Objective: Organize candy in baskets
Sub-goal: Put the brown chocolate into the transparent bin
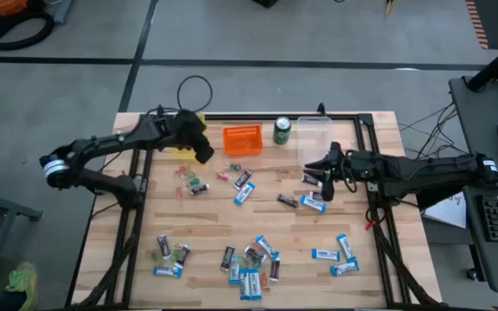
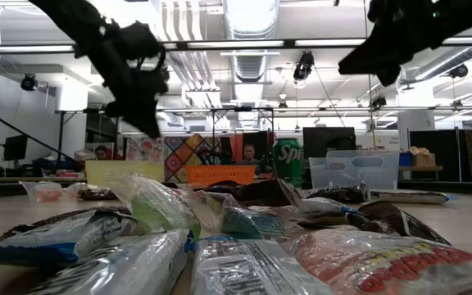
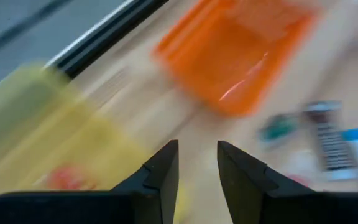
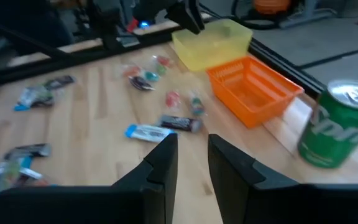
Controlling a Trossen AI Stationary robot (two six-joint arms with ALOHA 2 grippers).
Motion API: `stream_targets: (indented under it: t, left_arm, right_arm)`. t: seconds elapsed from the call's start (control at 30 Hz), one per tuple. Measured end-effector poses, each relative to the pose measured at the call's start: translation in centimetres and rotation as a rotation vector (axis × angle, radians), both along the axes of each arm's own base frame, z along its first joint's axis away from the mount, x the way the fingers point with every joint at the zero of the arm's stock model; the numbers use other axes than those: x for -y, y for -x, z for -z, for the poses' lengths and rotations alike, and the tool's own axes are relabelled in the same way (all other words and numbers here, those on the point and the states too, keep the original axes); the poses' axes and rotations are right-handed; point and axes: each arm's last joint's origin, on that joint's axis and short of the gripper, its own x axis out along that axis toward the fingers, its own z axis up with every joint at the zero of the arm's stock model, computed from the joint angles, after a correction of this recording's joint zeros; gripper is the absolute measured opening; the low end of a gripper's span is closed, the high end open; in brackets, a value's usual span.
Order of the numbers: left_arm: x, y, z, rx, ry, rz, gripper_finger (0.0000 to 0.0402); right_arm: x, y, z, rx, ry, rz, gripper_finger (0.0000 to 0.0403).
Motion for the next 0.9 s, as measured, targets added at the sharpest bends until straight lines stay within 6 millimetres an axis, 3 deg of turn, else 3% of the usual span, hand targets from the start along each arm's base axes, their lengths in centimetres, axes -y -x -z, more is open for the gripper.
stream_targets:
  t: [0.23, 0.47, 0.67, 0.9]
  left_arm:
    - [7.1, -2.1, -1.6, 0.25, -0.099, 0.309, 0.0078]
    - [12.0, -2.0, -0.6, 0.419, -0.173, 0.544, 0.0076]
    - [14.0, -1.5, 0.1, 0.521, -0.195, 0.629, 0.0076]
    - [14.3, -1.5, 0.0, 0.513, -0.152, 0.615, 0.0076]
  right_arm:
    - [-0.4, -0.4, -0.7, 0.024, -0.053, -0.045, 0.0068]
    - [-0.7, -2.7, 0.0, -0.073, -0.07, -0.051, 0.0068]
    - [-0.7, -5.2, 0.5, -0.229, -0.092, -0.039, 0.0068]
    - [-1.2, -7.9, 0.9, -0.405, -0.102, -0.042, 0.0068]
